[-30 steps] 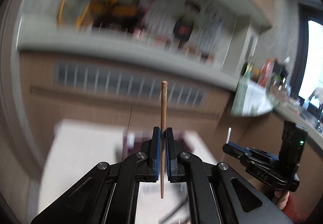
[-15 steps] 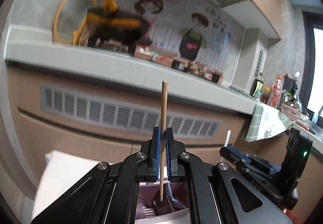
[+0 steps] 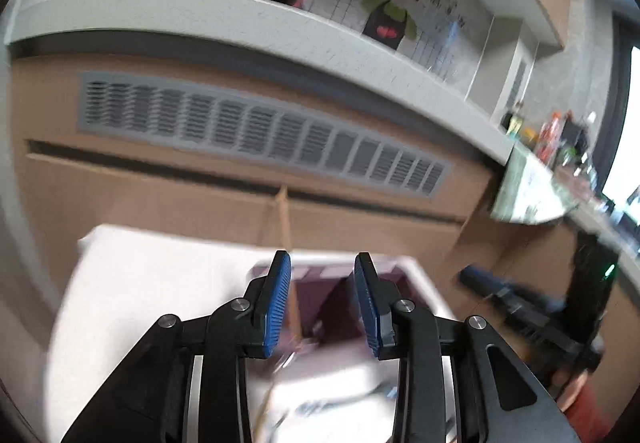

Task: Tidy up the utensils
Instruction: 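Drop the chopstick and white spoon into the caddy, opening both grippers, then grasp the wooden spoon with the right gripper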

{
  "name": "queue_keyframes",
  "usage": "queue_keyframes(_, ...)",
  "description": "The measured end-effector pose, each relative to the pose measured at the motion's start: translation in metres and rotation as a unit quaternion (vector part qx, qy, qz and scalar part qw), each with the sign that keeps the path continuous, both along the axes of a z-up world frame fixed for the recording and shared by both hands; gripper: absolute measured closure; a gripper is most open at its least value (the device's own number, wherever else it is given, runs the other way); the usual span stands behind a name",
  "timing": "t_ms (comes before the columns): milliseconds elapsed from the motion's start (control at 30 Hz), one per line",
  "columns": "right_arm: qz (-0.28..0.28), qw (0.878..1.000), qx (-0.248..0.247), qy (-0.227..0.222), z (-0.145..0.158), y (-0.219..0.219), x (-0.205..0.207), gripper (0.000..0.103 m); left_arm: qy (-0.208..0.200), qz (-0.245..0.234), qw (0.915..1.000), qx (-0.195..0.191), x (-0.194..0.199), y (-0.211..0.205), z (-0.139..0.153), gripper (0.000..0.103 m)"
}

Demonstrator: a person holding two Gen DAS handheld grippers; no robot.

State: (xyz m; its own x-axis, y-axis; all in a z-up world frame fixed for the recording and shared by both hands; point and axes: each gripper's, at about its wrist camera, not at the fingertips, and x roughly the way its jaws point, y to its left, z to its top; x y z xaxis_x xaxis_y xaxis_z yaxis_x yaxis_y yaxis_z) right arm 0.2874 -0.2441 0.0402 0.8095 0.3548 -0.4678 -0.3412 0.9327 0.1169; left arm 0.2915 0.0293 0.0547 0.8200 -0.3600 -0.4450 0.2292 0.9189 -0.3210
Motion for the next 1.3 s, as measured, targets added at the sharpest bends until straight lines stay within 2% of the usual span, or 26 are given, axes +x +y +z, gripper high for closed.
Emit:
queue_keyframes(67,0.006,1.0,-0.009,0.014,-0.003,-0.006,-0.017,0.081,0.023,0.008,0.9997,0.008,-0.017,0.009,-0.012,0.069)
queue_keyframes(133,0.017,0.999,-0.021,0.031,-0.009,-0.008,-0.03,0.081,0.062,0.008,0.998,0.009,-0.039,0.018,-0.035,0.069)
queue_keyframes(300,0.056,0.991,-0.083,0.085,-0.053,0.003,-0.075,0.081,0.11,0.012,0.9929,0.042,-0.087,0.021,-0.08,0.069)
queue_keyframes(367,0.076,0.988,-0.092,0.103,-0.07,0.009,-0.093,0.081,0.13,0.008,0.9907,0.041,-0.098,0.022,-0.092,0.069)
queue_keyframes(533,0.09,0.985,-0.074,0.126,-0.088,0.001,-0.12,0.081,0.155,0.009,0.9874,0.029,-0.119,0.019,-0.11,0.069)
queue_keyframes(833,0.003,0.989,-0.006,0.144,-0.09,-0.042,-0.12,0.081,0.182,0.027,0.9825,0.029,-0.111,0.019,-0.128,0.069)
queue_keyframes(900,-0.003,0.988,-0.001,0.157,-0.092,-0.048,-0.121,0.081,0.188,0.018,0.9816,0.026,-0.109,0.016,-0.131,0.069)
queue_keyframes(1100,0.002,0.979,-0.03,0.204,-0.107,-0.058,-0.146,0.081,0.187,0.003,0.9821,0.024,-0.106,0.0,-0.134,0.069)
queue_keyframes(1233,0.016,0.969,0.012,0.245,-0.122,-0.064,-0.153,0.081,0.193,-0.026,0.9808,0.007,-0.104,-0.012,-0.134,0.068)
queue_keyframes(1300,0.01,0.968,0.036,0.247,-0.126,-0.066,-0.15,0.081,0.194,-0.043,0.98,0.006,-0.105,-0.02,-0.133,0.068)
